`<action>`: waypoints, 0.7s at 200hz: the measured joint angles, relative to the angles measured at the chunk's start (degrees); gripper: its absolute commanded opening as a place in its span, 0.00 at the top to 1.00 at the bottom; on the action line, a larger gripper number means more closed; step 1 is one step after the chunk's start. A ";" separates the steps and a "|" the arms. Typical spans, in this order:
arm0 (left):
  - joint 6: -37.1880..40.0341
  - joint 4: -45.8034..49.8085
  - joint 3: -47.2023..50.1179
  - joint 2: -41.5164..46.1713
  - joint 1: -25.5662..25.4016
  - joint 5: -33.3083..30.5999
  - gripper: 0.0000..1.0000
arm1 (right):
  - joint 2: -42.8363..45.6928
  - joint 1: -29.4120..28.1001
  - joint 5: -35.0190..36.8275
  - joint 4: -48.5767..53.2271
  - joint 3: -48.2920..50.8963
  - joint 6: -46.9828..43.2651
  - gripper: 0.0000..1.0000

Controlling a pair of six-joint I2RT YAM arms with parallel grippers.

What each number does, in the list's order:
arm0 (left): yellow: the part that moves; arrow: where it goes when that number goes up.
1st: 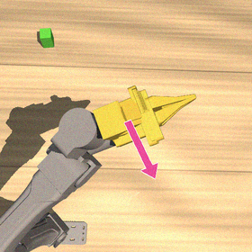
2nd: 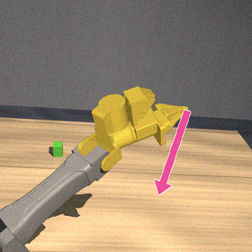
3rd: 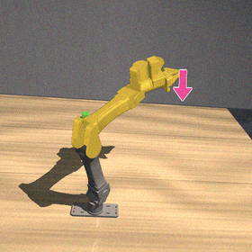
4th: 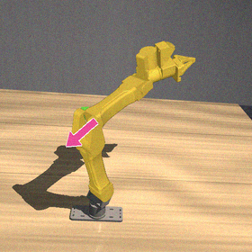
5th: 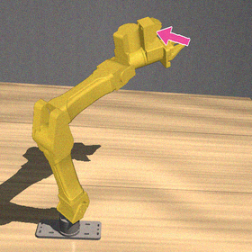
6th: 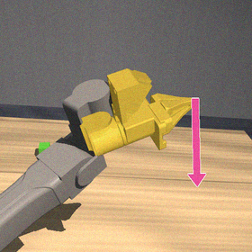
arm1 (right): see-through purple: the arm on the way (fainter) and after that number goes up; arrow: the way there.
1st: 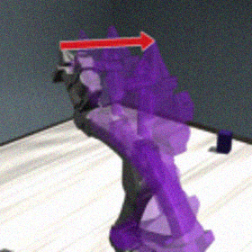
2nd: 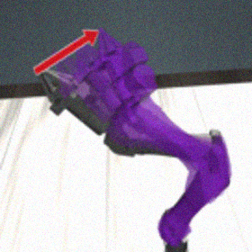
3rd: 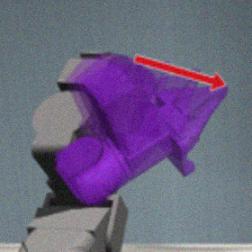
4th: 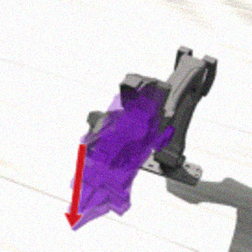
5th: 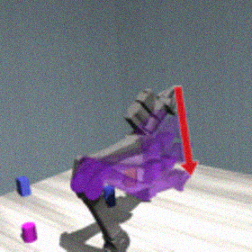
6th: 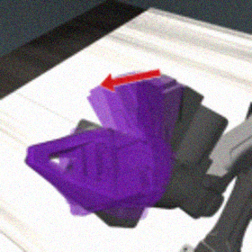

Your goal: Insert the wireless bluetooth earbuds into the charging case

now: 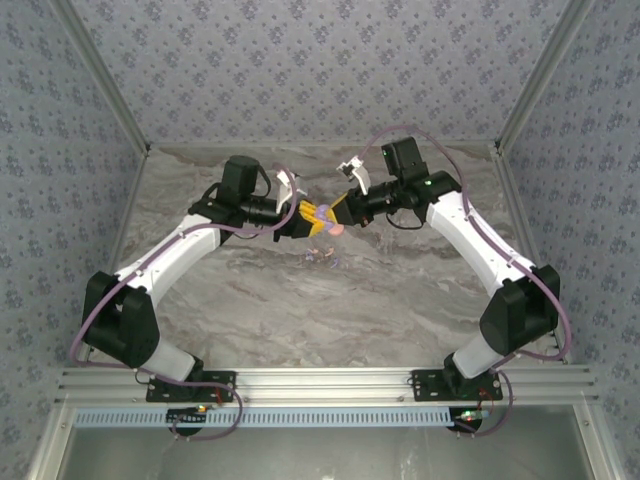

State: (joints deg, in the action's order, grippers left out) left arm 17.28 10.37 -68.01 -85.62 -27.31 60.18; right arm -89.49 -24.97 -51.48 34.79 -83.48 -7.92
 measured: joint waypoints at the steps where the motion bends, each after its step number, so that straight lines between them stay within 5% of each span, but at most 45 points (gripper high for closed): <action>1: 0.04 -0.07 0.00 0.00 0.00 -0.02 0.73 | 0.04 0.00 0.00 -0.02 0.02 0.00 0.87; 64: -3.43 -3.58 0.00 -0.07 -0.72 -1.29 0.65 | 1.53 0.87 -0.87 -3.56 1.36 2.23 0.87; 122: -4.79 -4.42 0.00 -0.35 -0.83 -1.16 0.98 | 1.88 1.22 -0.87 -4.57 1.95 2.56 0.85; 140: -4.50 -4.42 0.00 -0.74 -0.83 -0.83 1.00 | 1.88 1.22 -0.42 -4.33 2.10 2.54 0.75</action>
State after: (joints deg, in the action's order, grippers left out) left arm 12.78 5.96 -68.01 -86.37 -28.14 59.35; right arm -87.61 -23.75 -51.90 30.46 -81.38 -5.39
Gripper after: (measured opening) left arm 0.163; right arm 0.174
